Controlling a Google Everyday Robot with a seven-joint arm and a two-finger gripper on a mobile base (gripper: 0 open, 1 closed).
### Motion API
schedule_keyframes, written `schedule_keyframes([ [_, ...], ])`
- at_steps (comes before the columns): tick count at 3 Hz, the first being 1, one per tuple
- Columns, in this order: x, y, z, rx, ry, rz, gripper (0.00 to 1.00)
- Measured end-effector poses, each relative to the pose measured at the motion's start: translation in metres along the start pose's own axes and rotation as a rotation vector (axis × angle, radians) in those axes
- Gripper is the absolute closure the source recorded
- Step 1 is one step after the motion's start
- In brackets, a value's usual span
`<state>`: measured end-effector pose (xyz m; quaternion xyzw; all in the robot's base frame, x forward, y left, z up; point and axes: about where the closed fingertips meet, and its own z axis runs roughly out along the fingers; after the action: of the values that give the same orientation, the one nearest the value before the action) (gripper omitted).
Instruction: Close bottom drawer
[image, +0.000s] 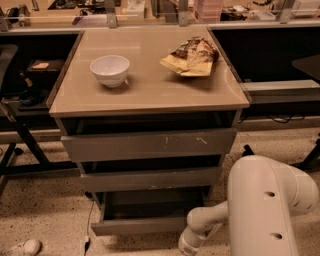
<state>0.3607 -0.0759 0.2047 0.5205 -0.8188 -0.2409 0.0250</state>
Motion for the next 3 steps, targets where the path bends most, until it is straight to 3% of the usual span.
schedule_keyframes([
  [3, -0.0034, -0.0045, 0.0029, 0.011, -0.001, -0.004, 0.88],
])
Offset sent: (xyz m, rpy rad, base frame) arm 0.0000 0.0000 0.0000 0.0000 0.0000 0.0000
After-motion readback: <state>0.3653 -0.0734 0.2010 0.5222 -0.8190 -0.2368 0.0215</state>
